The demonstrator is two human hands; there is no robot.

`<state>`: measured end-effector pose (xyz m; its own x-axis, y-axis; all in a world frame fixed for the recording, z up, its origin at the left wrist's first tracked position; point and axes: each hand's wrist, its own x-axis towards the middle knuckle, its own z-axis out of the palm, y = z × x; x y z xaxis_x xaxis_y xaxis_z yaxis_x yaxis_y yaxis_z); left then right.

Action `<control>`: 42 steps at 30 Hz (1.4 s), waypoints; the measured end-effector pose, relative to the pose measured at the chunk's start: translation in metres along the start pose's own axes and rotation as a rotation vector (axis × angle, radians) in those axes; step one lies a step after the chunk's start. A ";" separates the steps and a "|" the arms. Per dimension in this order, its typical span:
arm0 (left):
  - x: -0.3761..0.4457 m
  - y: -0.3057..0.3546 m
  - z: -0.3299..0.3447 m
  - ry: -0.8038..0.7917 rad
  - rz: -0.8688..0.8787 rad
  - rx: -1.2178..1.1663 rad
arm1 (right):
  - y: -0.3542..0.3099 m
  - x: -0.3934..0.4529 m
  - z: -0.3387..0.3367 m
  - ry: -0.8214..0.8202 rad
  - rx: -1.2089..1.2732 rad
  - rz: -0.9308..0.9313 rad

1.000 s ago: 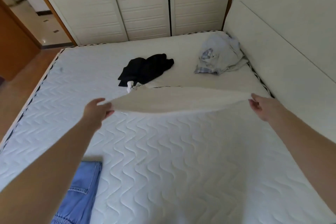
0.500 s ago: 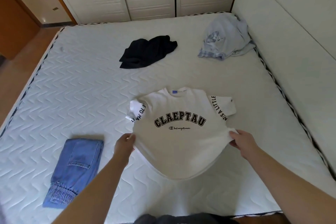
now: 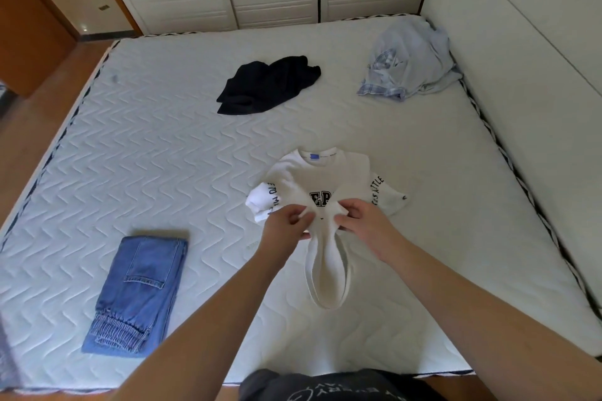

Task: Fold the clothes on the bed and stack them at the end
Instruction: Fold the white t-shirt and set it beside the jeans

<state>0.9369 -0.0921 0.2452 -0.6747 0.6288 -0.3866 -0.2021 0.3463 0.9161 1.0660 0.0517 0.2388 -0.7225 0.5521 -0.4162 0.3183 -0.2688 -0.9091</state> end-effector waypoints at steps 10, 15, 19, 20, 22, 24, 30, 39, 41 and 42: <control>0.006 0.014 0.013 -0.302 0.169 0.524 | -0.013 -0.006 0.004 -0.046 -0.083 -0.066; 0.016 0.019 0.020 -0.261 0.109 0.580 | -0.020 -0.010 0.003 0.109 -0.103 -0.123; 0.020 0.023 0.024 -0.157 -0.077 0.195 | -0.011 -0.023 0.008 0.360 -0.262 0.005; 0.021 0.024 0.025 -0.124 -0.108 0.115 | -0.006 -0.028 0.012 0.307 -0.231 0.096; 0.023 0.029 0.026 -0.076 -0.134 0.044 | 0.004 -0.039 0.024 0.142 -0.155 0.331; 0.024 0.032 0.028 -0.057 -0.121 0.053 | 0.011 -0.044 0.037 0.029 -0.041 0.515; 0.020 0.047 0.034 -0.037 -0.050 0.120 | 0.019 -0.026 0.047 -0.069 0.805 0.491; 0.018 0.056 0.027 -0.042 0.026 0.258 | -0.010 0.000 0.039 0.175 0.892 0.324; 0.024 0.057 0.022 -0.009 0.071 0.389 | -0.014 0.001 0.032 0.203 0.903 0.331; 0.027 0.059 0.018 0.014 0.075 0.434 | -0.014 0.002 0.029 0.232 0.914 0.345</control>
<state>0.9195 -0.0426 0.2871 -0.6864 0.6547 -0.3166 0.1626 0.5624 0.8107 1.0426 0.0337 0.2517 -0.5111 0.4438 -0.7361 -0.1758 -0.8923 -0.4159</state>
